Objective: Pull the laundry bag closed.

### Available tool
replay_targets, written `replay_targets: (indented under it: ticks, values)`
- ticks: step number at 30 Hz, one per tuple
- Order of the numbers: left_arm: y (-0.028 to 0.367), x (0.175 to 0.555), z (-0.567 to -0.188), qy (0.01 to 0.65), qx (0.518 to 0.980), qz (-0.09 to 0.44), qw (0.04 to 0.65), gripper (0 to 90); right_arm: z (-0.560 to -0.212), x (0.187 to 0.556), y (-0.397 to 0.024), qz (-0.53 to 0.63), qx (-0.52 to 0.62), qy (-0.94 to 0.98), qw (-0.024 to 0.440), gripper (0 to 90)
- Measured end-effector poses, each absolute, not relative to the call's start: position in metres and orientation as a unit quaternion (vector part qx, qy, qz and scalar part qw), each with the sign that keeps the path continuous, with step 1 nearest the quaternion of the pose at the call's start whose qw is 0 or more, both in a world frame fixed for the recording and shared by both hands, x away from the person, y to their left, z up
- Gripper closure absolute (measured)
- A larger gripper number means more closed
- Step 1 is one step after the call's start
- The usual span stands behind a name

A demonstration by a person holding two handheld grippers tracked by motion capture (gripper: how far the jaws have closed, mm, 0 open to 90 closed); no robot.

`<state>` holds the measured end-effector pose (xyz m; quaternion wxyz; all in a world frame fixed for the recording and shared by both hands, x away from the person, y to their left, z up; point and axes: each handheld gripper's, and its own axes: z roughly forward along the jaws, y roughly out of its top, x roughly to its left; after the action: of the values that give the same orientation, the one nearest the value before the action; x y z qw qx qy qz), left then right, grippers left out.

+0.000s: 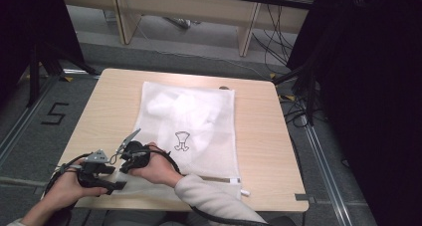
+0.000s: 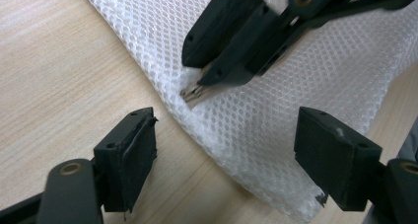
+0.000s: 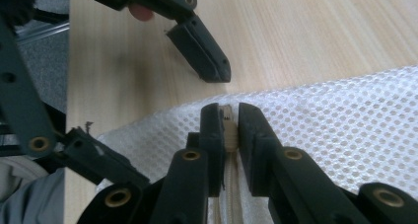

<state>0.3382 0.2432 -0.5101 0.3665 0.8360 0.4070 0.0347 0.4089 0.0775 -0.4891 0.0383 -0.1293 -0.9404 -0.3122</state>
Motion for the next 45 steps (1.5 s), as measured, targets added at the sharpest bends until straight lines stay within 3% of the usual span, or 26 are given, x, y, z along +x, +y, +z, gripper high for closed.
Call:
replay_targets:
  ticks: [5,10,21,24,45]
  values:
    - [0.249,0.343,-0.507,0.383,0.856,0.038,0.345,28.6,-0.475,0.408,0.071,-0.315,-0.127,-0.94,0.037,81.8]
    - [0.245,0.343,-0.508,0.421,0.826,0.021,0.374,36.7,-0.466,0.408,0.066,-0.326,-0.119,-0.937,0.031,81.8]
    - [0.243,0.346,-0.508,0.443,0.806,-0.031,0.391,76.1,-0.464,0.403,0.063,-0.326,-0.124,-0.937,0.035,81.8]
    - [0.243,0.345,-0.507,0.452,0.798,-0.033,0.397,82.7,-0.466,0.403,0.06,-0.316,-0.122,-0.94,0.033,82.0]
    - [0.243,0.343,-0.503,0.458,0.792,-0.04,0.401,85.4,-0.48,0.397,0.049,-0.284,-0.126,-0.95,0.038,82.3]
